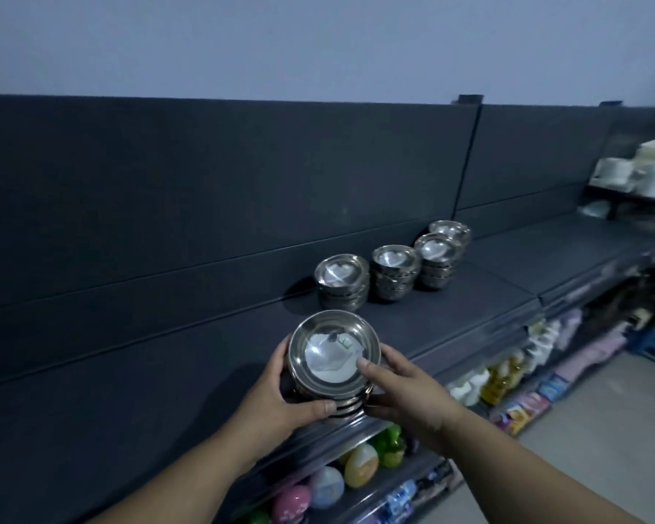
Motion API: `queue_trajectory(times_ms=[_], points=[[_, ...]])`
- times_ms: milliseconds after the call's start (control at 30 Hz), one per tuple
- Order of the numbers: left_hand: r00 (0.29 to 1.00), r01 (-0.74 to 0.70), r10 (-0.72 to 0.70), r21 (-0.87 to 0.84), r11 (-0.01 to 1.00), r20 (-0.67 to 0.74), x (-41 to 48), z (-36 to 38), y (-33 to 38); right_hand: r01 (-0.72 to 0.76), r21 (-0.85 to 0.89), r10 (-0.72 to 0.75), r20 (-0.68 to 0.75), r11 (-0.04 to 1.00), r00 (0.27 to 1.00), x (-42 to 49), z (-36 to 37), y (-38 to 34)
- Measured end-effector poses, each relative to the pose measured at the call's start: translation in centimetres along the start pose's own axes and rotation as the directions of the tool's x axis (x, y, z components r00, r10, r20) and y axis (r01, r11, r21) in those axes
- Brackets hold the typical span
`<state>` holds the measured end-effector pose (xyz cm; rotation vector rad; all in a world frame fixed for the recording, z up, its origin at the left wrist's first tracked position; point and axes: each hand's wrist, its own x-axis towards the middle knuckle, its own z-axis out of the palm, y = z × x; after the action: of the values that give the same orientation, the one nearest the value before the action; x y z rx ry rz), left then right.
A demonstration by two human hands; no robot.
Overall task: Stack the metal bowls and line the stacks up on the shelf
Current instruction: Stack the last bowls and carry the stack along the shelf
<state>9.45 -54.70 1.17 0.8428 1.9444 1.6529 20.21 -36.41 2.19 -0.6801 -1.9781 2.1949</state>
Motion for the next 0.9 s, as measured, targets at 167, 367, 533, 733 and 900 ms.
queue_trajectory(times_ms=[167, 367, 533, 733, 900], points=[[0.990, -0.010, 0.010, -0.006, 1.000, 0.140, 2.1, 11.7, 2.0, 0.018, 0.028, -0.014, -0.140, 0.999, 0.990, -5.5, -11.4, 0.7], [0.962, -0.009, 0.019, -0.040, 0.999, 0.271, 4.2, 27.8, 5.0, 0.016, 0.026, -0.008, -0.280, 1.000, 0.960, -12.1, -26.0, 1.2], [0.944, -0.017, 0.020, -0.012, 1.000, 0.331, 6.0, 38.3, 6.6, 0.014, 0.018, -0.006, -0.366, 1.000, 0.931, -15.5, -35.6, 1.5], [0.927, 0.016, -0.014, -0.001, 1.000, 0.376, 11.1, 45.6, 7.4, -0.004, 0.039, 0.019, -0.407, 0.999, 0.913, -13.9, -43.5, 1.7], [0.919, 0.029, -0.008, -0.048, 0.998, 0.393, 19.3, 48.6, 7.0, -0.023, 0.011, 0.026, -0.432, 1.000, 0.902, -7.5, -48.9, 0.5]])
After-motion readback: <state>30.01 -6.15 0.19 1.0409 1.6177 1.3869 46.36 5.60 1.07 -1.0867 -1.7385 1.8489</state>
